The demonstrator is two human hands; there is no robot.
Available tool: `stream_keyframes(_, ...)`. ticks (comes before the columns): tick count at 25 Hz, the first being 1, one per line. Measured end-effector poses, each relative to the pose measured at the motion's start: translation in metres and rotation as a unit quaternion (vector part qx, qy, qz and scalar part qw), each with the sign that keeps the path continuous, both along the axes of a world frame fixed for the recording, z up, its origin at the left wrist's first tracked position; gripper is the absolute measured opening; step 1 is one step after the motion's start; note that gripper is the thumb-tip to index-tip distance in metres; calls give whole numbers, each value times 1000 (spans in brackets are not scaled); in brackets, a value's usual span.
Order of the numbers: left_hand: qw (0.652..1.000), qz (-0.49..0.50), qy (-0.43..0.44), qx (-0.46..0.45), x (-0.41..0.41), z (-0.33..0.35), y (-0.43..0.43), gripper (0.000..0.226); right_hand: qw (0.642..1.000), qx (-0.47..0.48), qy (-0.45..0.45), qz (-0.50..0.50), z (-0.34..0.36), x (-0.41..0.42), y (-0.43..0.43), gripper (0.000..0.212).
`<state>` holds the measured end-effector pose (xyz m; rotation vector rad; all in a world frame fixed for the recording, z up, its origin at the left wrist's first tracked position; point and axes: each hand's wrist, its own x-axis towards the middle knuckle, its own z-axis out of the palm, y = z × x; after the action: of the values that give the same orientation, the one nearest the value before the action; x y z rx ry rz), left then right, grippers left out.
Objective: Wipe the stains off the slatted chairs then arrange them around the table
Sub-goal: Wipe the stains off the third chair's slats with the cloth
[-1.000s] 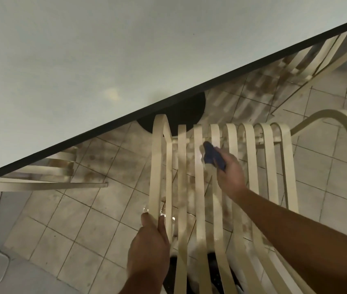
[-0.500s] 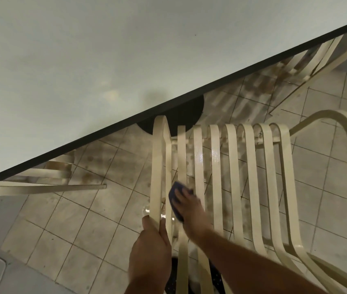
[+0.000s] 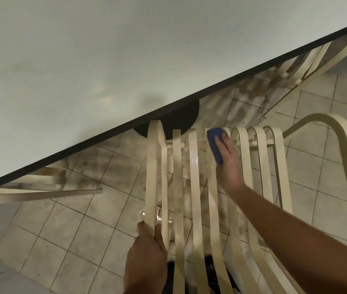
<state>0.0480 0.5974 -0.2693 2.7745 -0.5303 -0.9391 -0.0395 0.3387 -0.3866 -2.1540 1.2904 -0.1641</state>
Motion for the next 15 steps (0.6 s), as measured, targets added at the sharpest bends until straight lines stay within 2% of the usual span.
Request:
stream_keyframes(2,1000,-6,4,-8,-1,2,0,22,997,-13,61,44,-20,17,-37,84)
stream_keyframes(5,1000,1,11,-11,-1,-4,2,28,975,18,182,125,-49,5,-18,86)
stream_keyframes(8,1000,14,21,-10,-1,-6,5,36,970,33,198,140,-46,-37,51,87)
stream_keyframes(11,1000,6,23,-16,-1,-2,4,31,965,132,184,133,-35,-93,125,79)
stream_keyframes(13,999,15,33,-22,1,3,3,28,929,184,231,222,-29,-118,154,71)
stream_keyframes(14,999,21,42,-27,1,4,2,27,897,249,285,230,-19,-120,157,61)
stream_keyframes(15,998,28,47,-37,-2,8,3,27,887,300,294,195,-7,-123,155,45)
